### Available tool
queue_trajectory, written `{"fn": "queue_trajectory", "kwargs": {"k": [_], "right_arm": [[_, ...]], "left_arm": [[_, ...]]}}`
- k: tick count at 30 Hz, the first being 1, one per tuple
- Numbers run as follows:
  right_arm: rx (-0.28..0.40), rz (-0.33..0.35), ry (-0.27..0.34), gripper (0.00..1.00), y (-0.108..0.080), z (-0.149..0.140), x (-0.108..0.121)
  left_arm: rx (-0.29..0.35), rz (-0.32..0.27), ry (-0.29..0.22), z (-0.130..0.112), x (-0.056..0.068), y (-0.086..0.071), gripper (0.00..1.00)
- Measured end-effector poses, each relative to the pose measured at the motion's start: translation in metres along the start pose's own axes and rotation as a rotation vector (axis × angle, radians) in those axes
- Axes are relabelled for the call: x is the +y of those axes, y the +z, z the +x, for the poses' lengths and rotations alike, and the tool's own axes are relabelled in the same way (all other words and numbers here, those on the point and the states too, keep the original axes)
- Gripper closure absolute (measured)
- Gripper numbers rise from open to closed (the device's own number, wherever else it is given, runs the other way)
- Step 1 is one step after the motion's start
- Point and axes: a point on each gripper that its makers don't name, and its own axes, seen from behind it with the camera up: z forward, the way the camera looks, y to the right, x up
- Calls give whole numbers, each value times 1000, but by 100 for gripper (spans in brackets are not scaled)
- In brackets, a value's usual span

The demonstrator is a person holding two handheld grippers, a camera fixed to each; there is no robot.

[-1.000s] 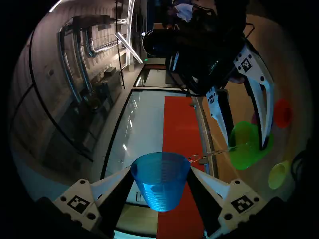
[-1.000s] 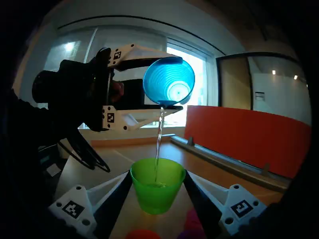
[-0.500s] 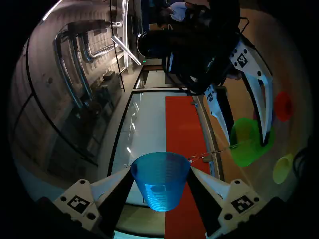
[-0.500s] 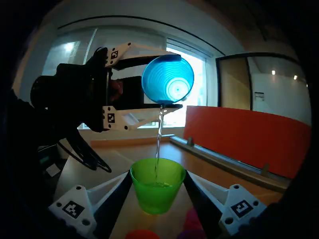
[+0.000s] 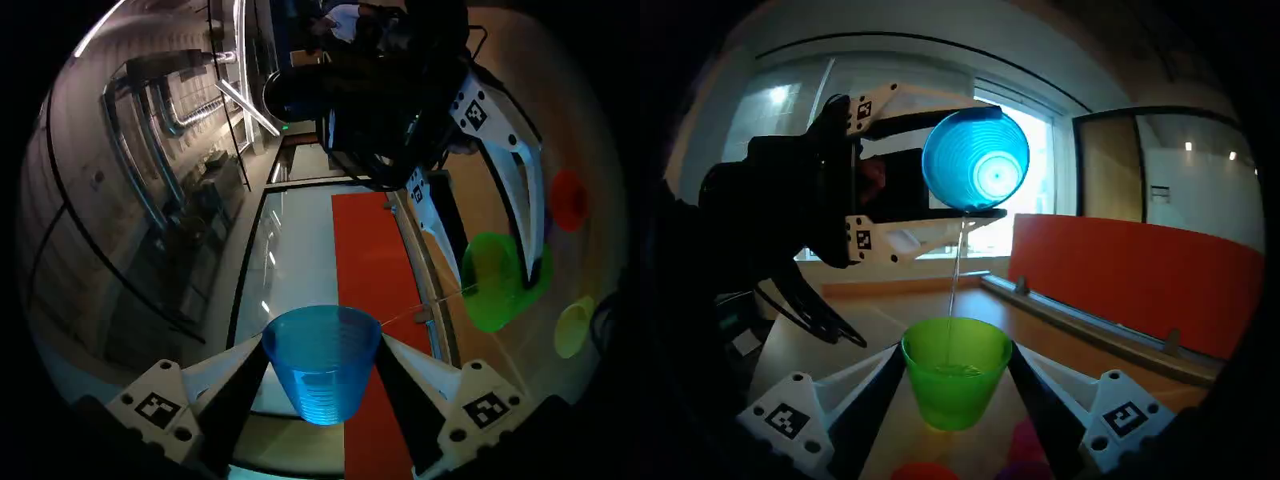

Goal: Pour water

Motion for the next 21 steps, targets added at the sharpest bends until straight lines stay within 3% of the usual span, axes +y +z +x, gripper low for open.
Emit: {"fn": "queue_trajectory", "kwargs": {"k": [12, 21], "right_arm": [[0, 1, 0, 8, 1, 0, 0], [1, -2, 0, 8, 1, 1, 0]], "left_arm": [[-2, -4, 10, 0, 4, 0, 13], [-1, -6, -10, -1, 3, 1, 13]]}}
